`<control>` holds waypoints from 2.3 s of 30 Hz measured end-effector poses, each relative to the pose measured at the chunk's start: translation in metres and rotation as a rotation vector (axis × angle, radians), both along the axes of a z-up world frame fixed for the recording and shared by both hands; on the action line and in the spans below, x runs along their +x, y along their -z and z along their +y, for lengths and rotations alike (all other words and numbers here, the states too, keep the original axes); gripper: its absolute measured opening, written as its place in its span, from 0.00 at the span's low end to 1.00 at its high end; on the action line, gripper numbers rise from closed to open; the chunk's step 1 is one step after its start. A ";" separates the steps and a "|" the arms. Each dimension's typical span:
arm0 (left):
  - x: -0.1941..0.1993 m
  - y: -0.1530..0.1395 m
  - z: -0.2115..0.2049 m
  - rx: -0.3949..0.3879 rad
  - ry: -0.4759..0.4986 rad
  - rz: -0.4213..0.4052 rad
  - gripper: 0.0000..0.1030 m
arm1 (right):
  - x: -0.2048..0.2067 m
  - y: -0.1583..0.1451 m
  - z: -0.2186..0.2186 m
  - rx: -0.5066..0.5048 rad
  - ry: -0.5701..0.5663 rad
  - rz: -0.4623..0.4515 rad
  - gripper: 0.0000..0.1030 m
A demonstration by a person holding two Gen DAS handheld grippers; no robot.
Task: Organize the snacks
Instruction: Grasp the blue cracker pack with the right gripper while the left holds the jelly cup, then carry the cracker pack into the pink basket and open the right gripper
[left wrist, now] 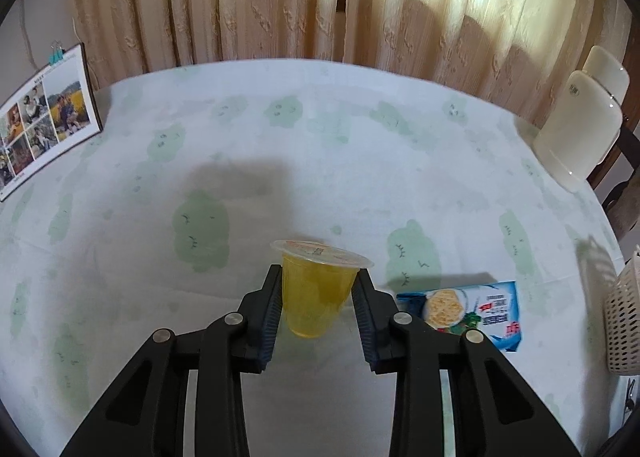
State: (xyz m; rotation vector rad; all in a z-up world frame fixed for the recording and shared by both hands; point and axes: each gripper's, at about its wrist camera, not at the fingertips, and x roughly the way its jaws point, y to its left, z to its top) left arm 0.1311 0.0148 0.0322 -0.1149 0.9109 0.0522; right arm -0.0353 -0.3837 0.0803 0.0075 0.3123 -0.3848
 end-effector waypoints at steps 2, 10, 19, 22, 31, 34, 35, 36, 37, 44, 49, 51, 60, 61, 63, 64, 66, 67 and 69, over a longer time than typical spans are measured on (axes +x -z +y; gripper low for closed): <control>-0.005 -0.007 0.000 0.004 0.002 -0.020 0.30 | -0.001 -0.001 0.008 -0.038 0.003 -0.003 0.70; -0.021 -0.027 0.007 -0.018 -0.004 -0.068 0.30 | 0.004 -0.016 0.069 -0.051 -0.246 0.048 0.81; -0.031 -0.043 0.026 -0.074 -0.031 -0.096 0.30 | 0.073 0.007 0.147 0.227 -0.680 0.381 0.81; -0.033 -0.045 0.030 -0.086 -0.041 -0.101 0.30 | 0.090 0.020 0.169 0.258 -0.707 0.444 0.81; -0.036 -0.050 0.036 -0.109 -0.043 -0.108 0.30 | 0.137 0.048 0.239 0.250 -0.732 0.585 0.81; -0.037 -0.051 0.037 -0.118 -0.043 -0.109 0.30 | 0.149 0.053 0.249 0.230 -0.697 0.597 0.82; -0.037 -0.051 0.038 -0.118 -0.042 -0.108 0.30 | 0.154 0.055 0.253 0.213 -0.680 0.600 0.82; -0.037 -0.051 0.038 -0.121 -0.044 -0.107 0.30 | 0.157 0.056 0.255 0.206 -0.670 0.603 0.82; -0.037 -0.051 0.038 -0.122 -0.045 -0.105 0.30 | 0.161 0.058 0.257 0.199 -0.657 0.605 0.82; -0.036 -0.049 0.037 -0.129 -0.047 -0.093 0.30 | 0.171 0.065 0.273 0.137 -0.653 0.626 0.90; -0.036 -0.049 0.037 -0.128 -0.047 -0.092 0.30 | 0.174 0.070 0.269 0.166 -0.684 0.643 0.93; -0.035 -0.048 0.035 -0.128 -0.046 -0.089 0.30 | 0.176 0.072 0.270 0.172 -0.707 0.656 0.95; -0.037 -0.048 0.035 -0.134 -0.040 -0.092 0.30 | 0.168 0.074 0.281 0.066 -0.702 0.656 0.88; -0.037 -0.049 0.035 -0.135 -0.040 -0.091 0.30 | 0.167 0.073 0.279 0.074 -0.698 0.649 0.87; -0.038 -0.049 0.035 -0.135 -0.038 -0.092 0.30 | 0.164 0.071 0.277 0.085 -0.696 0.635 0.84; -0.038 -0.049 0.035 -0.136 -0.037 -0.092 0.30 | 0.162 0.070 0.275 0.088 -0.699 0.626 0.84; -0.038 -0.050 0.033 -0.134 -0.033 -0.095 0.30 | 0.155 0.066 0.275 0.080 -0.705 0.605 0.84; -0.038 -0.050 0.033 -0.134 -0.032 -0.095 0.30 | 0.152 0.064 0.275 0.073 -0.708 0.595 0.83; -0.038 -0.050 0.031 -0.134 -0.026 -0.096 0.30 | 0.146 0.059 0.274 0.064 -0.713 0.574 0.83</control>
